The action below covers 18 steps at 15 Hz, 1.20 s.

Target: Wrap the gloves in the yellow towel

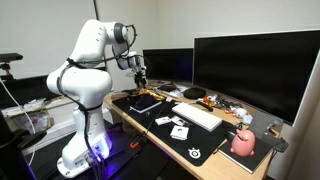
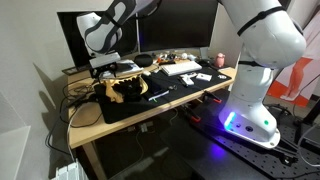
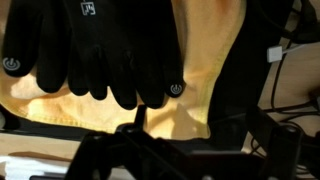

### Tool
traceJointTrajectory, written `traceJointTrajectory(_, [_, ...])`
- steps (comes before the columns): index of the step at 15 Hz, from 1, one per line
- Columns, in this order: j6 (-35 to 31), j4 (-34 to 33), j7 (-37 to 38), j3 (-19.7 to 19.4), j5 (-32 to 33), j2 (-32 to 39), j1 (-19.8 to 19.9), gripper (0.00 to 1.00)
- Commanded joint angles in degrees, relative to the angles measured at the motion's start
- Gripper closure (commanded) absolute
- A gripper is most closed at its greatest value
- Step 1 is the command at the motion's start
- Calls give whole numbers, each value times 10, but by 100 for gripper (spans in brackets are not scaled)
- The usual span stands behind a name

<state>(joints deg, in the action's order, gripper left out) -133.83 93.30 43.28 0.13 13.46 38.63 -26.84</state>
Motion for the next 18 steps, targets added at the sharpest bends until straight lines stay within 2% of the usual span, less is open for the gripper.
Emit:
traceJointTrajectory(1, [19, -49, 30, -20, 18, 38, -17, 0])
traceJointTrajectory(6, [36, -86, 42, -34, 26, 79, -29, 0])
traceJointTrajectory(8, [41, -98, 41, -37, 28, 91, -33, 28])
traceJointTrajectory(15, [32, -92, 28, -29, 23, 76, -37, 82])
traceJointTrajectory(18, [30, -87, 25, -28, 25, 68, -39, 100])
